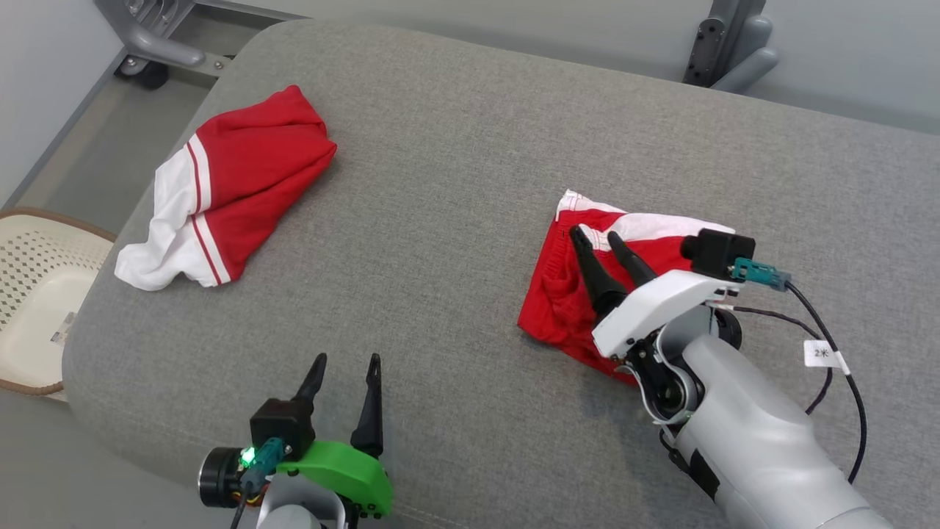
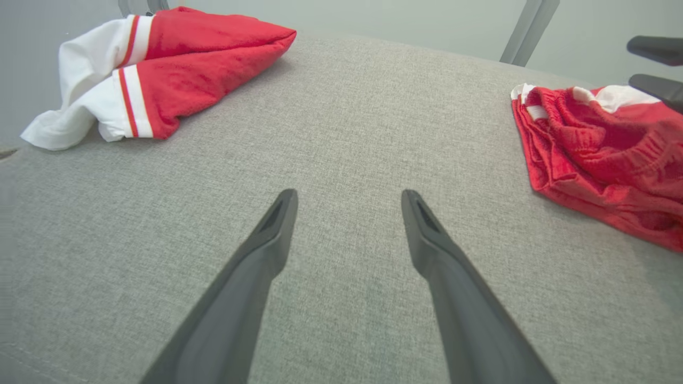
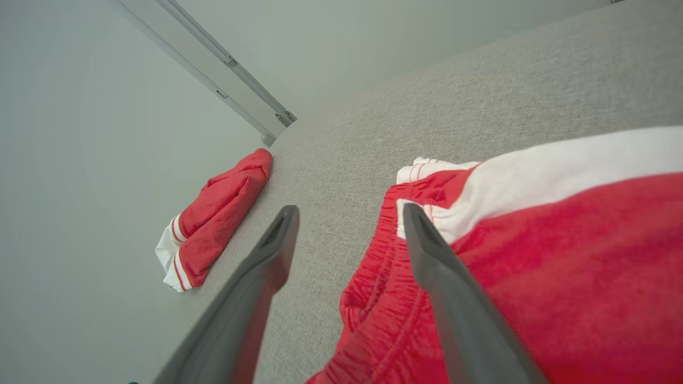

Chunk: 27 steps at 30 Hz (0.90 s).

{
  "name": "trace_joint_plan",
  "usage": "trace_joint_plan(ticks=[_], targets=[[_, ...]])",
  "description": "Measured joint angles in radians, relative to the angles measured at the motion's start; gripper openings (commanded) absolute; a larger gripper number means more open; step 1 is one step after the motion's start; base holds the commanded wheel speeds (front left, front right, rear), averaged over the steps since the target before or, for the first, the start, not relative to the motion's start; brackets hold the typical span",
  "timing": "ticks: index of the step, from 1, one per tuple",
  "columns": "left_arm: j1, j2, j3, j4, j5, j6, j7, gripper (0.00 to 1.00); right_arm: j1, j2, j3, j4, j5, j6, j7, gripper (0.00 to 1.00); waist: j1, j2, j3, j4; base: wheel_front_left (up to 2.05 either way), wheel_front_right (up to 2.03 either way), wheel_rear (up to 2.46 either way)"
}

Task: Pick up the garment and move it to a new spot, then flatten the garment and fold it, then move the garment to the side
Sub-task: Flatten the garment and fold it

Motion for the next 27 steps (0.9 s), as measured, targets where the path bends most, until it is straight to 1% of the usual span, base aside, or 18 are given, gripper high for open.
trace_joint_plan(ticks=[3, 6, 11, 18, 21, 27], targets=[[0.000, 0.000, 0.026, -0.006, 0.013, -0.002, 0.000, 1.00, 0.011, -0.023, -0.032, 0.016, -0.001, 0.000, -0.037, 1.00, 0.0000, 0.0000, -0.006, -0.018, 0.00, 0.00, 0.00], [0.002, 0.000, 0.051, -0.009, 0.024, -0.005, 0.000, 1.00, 0.045, -0.058, -0.078, 0.021, -0.014, 0.000, -0.051, 1.00, 0.0000, 0.0000, -0.012, -0.052, 0.00, 0.00, 0.00], [0.013, -0.001, 0.086, -0.014, 0.034, -0.008, 0.000, 1.00, 0.138, -0.101, -0.188, -0.015, -0.095, 0.000, -0.054, 1.00, 0.0000, 0.0000, -0.026, -0.121, 0.00, 0.00, 0.00], [0.019, -0.001, 0.128, -0.014, 0.055, -0.015, 0.000, 1.00, 0.273, -0.091, -0.308, -0.072, -0.212, 0.000, -0.054, 1.00, 0.0000, 0.0000, -0.041, -0.217, 0.00, 0.00, 0.00], [0.019, -0.001, 0.144, -0.014, 0.059, -0.017, 0.000, 1.00, 0.311, -0.095, -0.338, -0.135, -0.313, 0.000, -0.055, 1.00, 0.0000, 0.0000, -0.045, -0.253, 0.00, 0.00, 0.00], [0.019, -0.001, 0.165, -0.009, 0.068, -0.025, 0.000, 1.00, 0.380, -0.070, -0.405, -0.249, -0.481, 0.000, -0.054, 1.00, 0.0000, 0.0000, -0.051, -0.310, 0.00, 0.00, 0.00]])
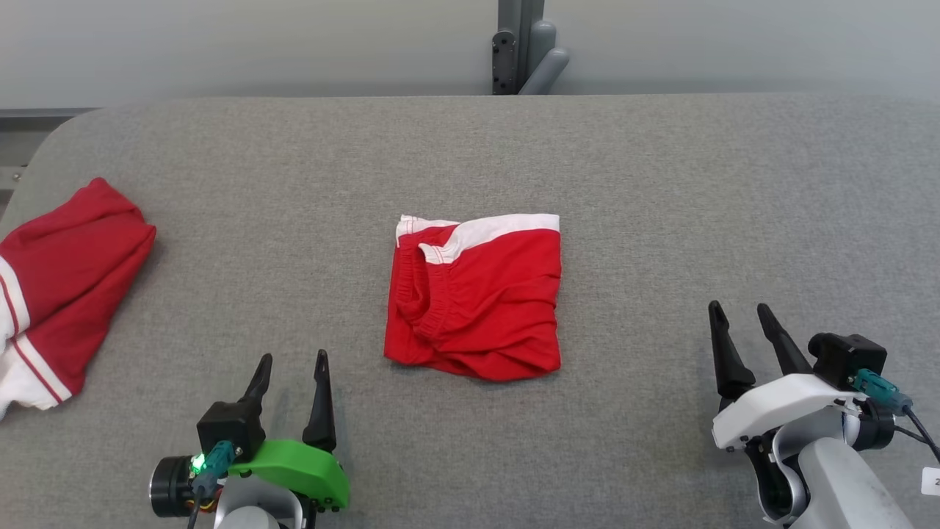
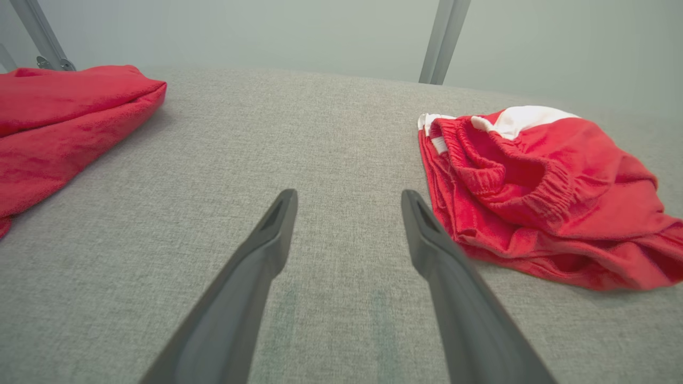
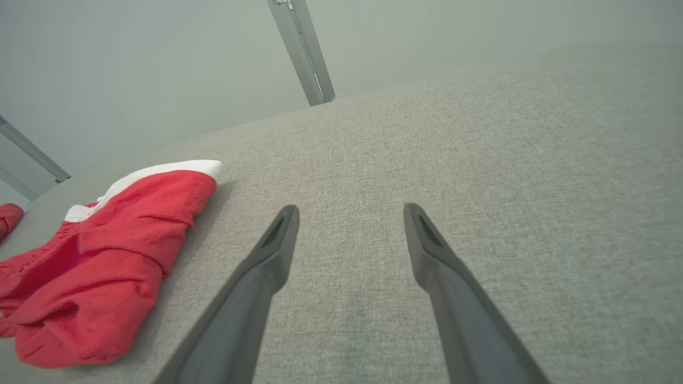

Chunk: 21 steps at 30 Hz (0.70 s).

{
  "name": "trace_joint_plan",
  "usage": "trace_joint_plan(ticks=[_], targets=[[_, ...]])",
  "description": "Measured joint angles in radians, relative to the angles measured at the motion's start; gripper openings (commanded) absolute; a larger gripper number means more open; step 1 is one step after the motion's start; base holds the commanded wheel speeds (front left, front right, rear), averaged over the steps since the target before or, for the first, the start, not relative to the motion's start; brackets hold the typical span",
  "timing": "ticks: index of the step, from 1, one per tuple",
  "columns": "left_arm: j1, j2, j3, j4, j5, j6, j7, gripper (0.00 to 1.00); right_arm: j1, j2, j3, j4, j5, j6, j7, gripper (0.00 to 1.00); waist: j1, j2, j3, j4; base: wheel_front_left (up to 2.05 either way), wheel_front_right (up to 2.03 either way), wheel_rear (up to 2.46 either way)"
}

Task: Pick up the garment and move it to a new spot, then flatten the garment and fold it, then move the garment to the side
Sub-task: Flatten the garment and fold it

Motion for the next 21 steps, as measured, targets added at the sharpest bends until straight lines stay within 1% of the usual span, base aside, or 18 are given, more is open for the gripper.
trace_joint_plan(ticks=[2, 8, 11, 21], targets=[[0.000, 0.000, 0.012, 0.001, 0.004, -0.002, 0.000, 1.00, 0.009, 0.007, -0.018, -0.042, -0.045, 0.000, 0.000, 1.00, 0.0000, 0.0000, -0.003, -0.014, 0.00, 0.00, 0.00], [0.019, 0.000, 0.052, 0.001, 0.022, -0.008, 0.000, 1.00, 0.039, 0.032, -0.048, -0.121, -0.131, 0.000, 0.000, 1.00, 0.0000, 0.0000, -0.026, -0.044, 0.00, 0.00, 0.00], [0.038, 0.000, 0.077, 0.001, 0.031, -0.013, 0.000, 1.00, 0.053, 0.049, -0.052, -0.144, -0.145, 0.000, 0.000, 1.00, 0.0000, 0.0000, -0.044, -0.055, 0.00, 0.00, 0.00], [0.089, 0.000, 0.119, -0.014, 0.056, -0.030, 0.000, 1.00, 0.103, 0.066, -0.065, -0.170, -0.175, 0.000, 0.000, 1.00, 0.0000, 0.0000, -0.089, -0.077, 0.00, 0.00, 0.00]])
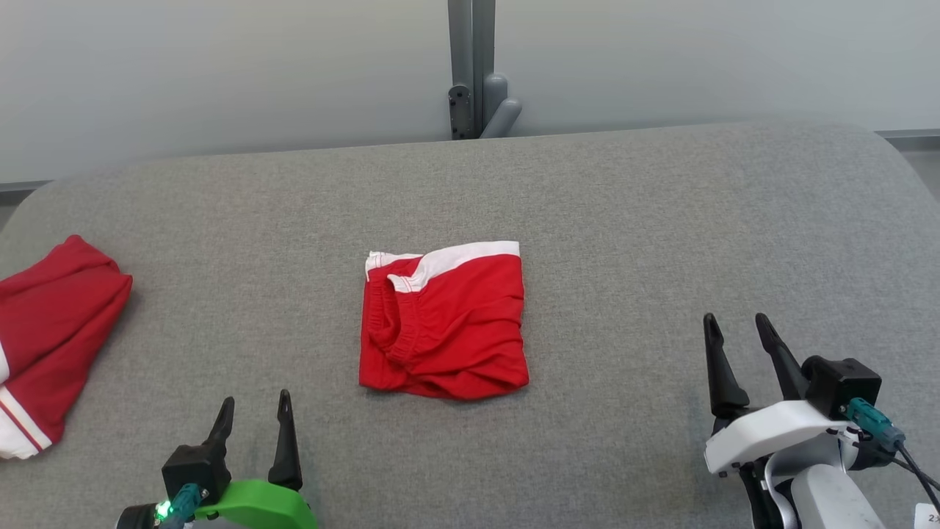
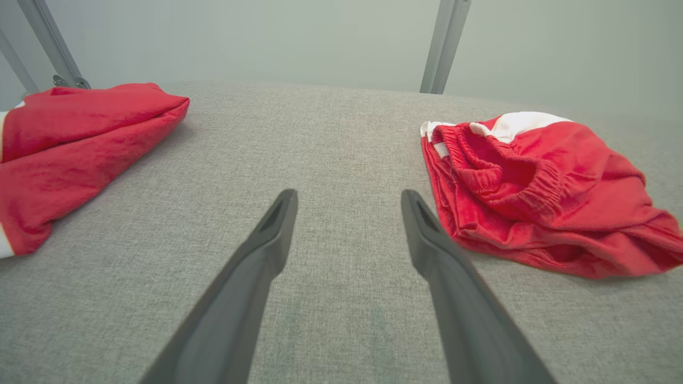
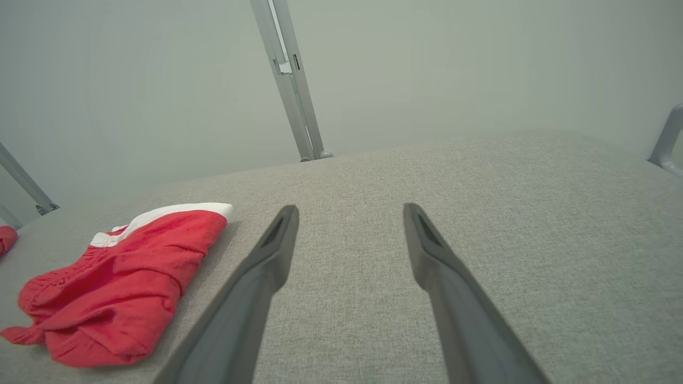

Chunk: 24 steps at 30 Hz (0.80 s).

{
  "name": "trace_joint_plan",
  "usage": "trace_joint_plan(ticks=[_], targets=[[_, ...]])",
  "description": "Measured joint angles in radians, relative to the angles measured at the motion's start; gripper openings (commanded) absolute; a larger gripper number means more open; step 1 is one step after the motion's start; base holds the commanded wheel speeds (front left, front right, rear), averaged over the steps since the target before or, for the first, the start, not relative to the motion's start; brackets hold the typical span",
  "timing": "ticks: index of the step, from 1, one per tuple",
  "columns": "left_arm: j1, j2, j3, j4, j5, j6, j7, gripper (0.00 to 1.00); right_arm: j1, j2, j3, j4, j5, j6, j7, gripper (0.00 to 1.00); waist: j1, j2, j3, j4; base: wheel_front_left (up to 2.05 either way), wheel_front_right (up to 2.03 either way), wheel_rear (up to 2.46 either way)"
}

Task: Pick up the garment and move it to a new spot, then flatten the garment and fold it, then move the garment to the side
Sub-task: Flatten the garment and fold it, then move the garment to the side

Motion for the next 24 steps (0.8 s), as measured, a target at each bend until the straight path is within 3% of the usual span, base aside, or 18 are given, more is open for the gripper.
trace_joint_plan(ticks=[17, 24], targets=[[0.033, 0.000, 0.007, -0.046, 0.018, -0.004, 0.000, 1.00, 0.028, 0.011, 0.017, 0.003, -0.004, 0.000, 0.000, 1.00, 0.0000, 0.0000, -0.006, -0.006, 0.00, 0.00, 0.00], [0.002, 0.000, -0.039, -0.050, 0.005, -0.004, 0.000, 1.00, -0.012, 0.012, 0.119, 0.062, 0.052, 0.000, 0.000, 1.00, 0.0000, 0.0000, 0.040, 0.024, 0.00, 0.00, 0.00]])
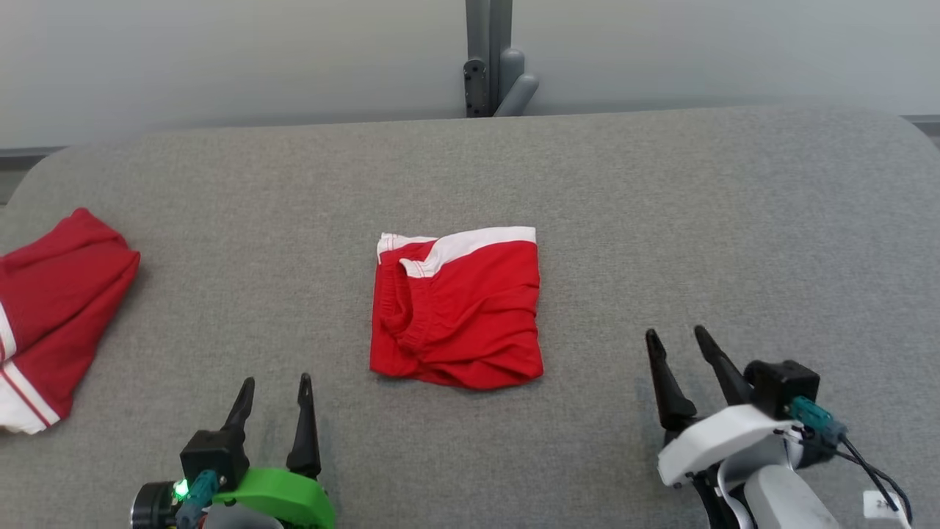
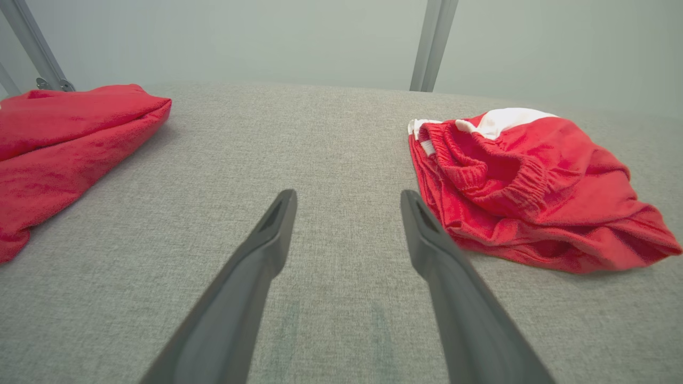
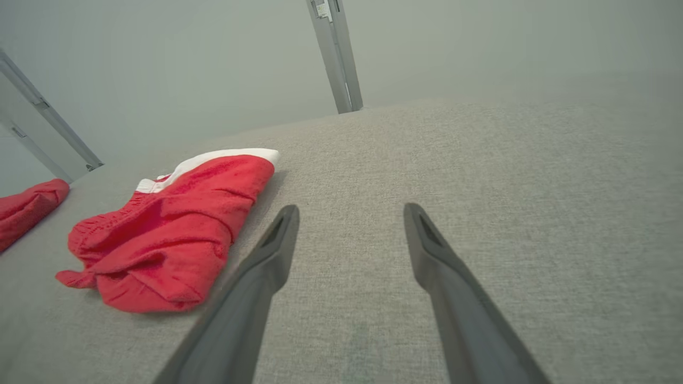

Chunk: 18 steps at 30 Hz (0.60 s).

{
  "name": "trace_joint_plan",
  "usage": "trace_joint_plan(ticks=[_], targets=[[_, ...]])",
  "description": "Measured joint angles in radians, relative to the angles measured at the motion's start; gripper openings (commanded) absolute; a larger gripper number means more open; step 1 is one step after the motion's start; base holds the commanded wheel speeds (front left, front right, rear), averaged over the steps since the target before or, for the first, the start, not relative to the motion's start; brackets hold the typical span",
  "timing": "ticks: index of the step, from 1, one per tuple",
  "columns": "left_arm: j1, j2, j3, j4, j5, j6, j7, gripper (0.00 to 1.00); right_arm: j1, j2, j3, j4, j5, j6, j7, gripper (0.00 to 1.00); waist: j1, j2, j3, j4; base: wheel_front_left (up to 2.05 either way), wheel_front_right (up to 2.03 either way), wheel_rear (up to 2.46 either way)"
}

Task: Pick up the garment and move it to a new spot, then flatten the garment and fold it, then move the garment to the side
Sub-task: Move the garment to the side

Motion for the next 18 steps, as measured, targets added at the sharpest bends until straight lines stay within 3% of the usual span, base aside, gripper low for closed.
trace_joint_plan(ticks=[7, 13, 18], targets=[[-0.036, 0.000, -0.064, 0.003, -0.014, 0.008, 0.000, 1.00, -0.127, 0.000, 0.126, 0.098, 0.098, 0.000, 0.000, 1.00, 0.0000, 0.0000, 0.048, 0.080, 0.00, 0.00, 0.00], [-0.042, 0.000, -0.077, 0.008, -0.022, 0.012, 0.000, 1.00, -0.231, 0.000, 0.240, 0.270, 0.192, 0.000, 0.006, 1.00, 0.0000, 0.0000, 0.080, 0.160, 0.00, 0.00, 0.00], [-0.042, 0.001, -0.081, 0.007, -0.022, 0.013, 0.000, 1.00, -0.301, 0.001, 0.256, 0.390, 0.217, 0.000, 0.005, 1.00, 0.0000, 0.0000, 0.096, 0.214, 0.00, 0.00, 0.00]])
